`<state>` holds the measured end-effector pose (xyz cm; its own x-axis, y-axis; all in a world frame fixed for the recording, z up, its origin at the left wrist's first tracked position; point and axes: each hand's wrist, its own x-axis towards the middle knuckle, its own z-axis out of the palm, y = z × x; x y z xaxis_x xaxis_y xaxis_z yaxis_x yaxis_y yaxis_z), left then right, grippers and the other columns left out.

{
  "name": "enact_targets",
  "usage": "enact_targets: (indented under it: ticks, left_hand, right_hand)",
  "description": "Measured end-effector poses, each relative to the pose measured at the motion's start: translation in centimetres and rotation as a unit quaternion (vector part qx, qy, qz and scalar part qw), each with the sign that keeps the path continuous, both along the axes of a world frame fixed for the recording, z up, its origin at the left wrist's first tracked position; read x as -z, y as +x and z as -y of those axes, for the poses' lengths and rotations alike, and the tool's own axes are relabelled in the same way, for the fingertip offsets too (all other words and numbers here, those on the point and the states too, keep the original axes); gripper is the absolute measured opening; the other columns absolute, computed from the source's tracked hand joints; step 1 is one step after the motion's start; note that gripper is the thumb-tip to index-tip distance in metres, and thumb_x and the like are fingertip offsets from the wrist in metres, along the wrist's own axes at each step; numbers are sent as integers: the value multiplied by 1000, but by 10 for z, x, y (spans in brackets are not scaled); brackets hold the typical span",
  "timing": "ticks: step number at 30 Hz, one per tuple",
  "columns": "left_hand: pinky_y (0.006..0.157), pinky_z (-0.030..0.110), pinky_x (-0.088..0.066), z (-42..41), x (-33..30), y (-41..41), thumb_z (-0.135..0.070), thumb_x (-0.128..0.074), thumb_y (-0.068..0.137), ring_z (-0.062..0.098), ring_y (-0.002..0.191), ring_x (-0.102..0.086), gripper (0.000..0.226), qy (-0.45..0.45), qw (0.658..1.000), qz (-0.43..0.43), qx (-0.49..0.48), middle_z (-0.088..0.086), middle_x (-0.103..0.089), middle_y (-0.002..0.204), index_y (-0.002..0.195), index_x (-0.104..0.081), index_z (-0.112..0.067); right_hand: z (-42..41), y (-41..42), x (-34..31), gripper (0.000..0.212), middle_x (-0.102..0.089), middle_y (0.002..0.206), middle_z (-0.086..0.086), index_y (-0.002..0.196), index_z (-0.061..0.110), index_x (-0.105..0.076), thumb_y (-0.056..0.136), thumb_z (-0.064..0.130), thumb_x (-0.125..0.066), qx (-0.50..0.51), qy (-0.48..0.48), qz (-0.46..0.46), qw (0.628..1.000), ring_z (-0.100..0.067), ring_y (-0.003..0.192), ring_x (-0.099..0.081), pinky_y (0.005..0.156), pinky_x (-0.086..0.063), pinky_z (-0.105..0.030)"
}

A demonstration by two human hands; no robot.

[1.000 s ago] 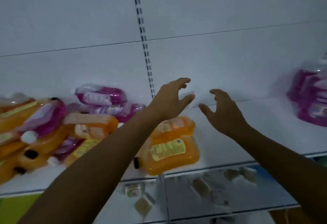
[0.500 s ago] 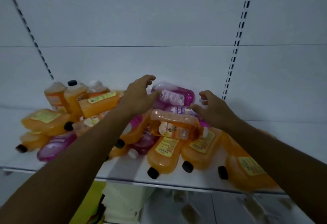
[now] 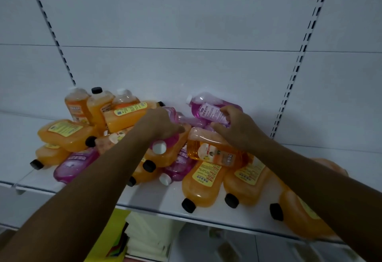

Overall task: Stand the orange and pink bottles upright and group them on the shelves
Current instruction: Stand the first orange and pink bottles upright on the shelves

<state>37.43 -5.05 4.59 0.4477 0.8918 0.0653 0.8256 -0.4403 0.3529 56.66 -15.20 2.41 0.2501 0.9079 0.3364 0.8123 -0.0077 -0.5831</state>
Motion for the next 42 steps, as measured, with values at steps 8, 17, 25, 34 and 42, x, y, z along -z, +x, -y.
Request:
enact_targets:
  ticks: [8,17,25,34,42]
  left_hand:
    - [62,38,-55,16,-23,-7,-27,-71,79,28,69,-64,26,-116,956,254,-88,15,-65,85,89,-61,-5]
    - [65,31,-56,66,-68,14,-19,-66,83,26,79,-71,21,-236,906,347,59,13,-71,98,101,-68,-7]
    - [80,46,-57,81,-75,107,-71,-50,80,37,108,-63,85,-534,730,374,204,20,-63,122,134,-53,-5]
    - [73,35,-59,187,-43,292,-38,-73,80,30,92,-71,46,-348,790,294,411,9,-73,103,119,-60,-19]
    - [67,41,-61,311,-6,425,-25,-80,76,14,77,-70,52,-318,778,302,450,-2,-70,92,121,-59,-13]
  right_hand:
    - [-1,16,4,53,-58,118,-3,133,17,-46,87,31,-68,-44,50,-8,998,-17,104,-60,75,-53,-19]
    - [8,22,-26,98,-21,157,2,151,30,-12,77,40,-76,-155,83,30,984,-21,142,-28,108,-39,-49]
    - [106,119,-37,74,-65,115,1,130,16,-53,64,33,-85,-23,83,-96,992,-12,95,-67,87,-57,-36]
    - [259,220,3,41,-72,94,3,102,20,-65,69,38,-82,236,114,-199,944,-13,84,-69,81,-57,-39]
    - [391,305,51,71,-69,95,1,97,21,-57,46,65,-80,382,127,-251,880,-19,86,-68,83,-55,-48]
